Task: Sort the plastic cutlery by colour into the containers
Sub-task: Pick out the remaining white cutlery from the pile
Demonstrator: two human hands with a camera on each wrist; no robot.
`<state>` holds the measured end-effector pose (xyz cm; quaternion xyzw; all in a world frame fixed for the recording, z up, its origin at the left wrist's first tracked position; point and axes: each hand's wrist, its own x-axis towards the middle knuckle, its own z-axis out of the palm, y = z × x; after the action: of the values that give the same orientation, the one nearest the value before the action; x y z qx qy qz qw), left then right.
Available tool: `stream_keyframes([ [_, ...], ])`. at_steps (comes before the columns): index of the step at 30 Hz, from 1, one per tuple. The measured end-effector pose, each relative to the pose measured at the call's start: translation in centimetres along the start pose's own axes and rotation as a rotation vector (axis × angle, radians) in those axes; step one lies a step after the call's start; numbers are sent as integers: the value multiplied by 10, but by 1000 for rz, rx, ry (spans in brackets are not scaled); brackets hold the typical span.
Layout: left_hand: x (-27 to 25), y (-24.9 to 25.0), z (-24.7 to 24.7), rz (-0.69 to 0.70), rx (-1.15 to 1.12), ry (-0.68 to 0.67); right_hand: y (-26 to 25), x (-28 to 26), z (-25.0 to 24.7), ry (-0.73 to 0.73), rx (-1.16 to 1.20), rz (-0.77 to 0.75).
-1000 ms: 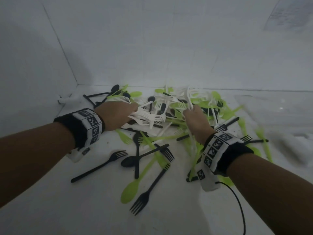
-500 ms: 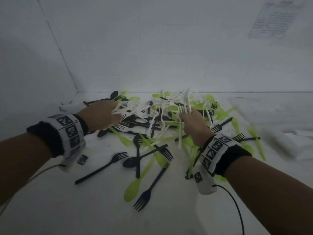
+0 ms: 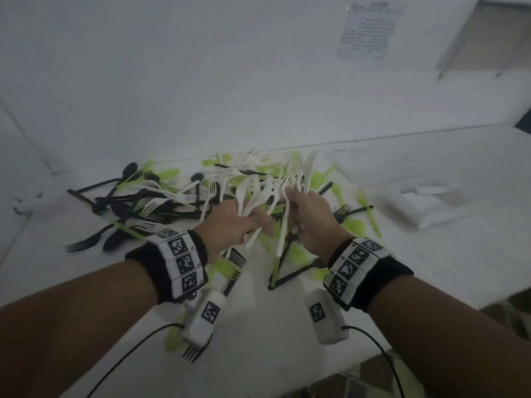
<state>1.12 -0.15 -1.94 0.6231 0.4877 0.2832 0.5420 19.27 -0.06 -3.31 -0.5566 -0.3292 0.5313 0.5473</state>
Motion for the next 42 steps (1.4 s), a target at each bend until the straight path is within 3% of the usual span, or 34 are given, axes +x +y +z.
stream_keyframes([
  [7,19,34,71,140,143,-55,-10,15,-47,-96,124,49],
  [9,26,40,85,132,173,-5,-16,31,-69,25,128,33],
  [13,48,41,101,-73,156,167,-32,70,-127,268,110,81],
  [15,58,45,110,-67,243,202,-39,78,-142,216,129,82],
  [20,78,44,135,50,568,299,-43,74,-140,-117,200,135],
  [24,80,44,147,134,645,439,-41,76,-131,-123,196,196],
  [26,80,43,149,134,595,409,-39,78,-128,-132,200,238],
  [30,76,36,148,0,249,343,-35,89,-127,-109,68,192],
  [35,73,38,126,-33,146,393,-40,103,-140,-3,162,179],
  [42,88,56,115,-74,139,382,-48,78,-106,-196,-60,-19],
])
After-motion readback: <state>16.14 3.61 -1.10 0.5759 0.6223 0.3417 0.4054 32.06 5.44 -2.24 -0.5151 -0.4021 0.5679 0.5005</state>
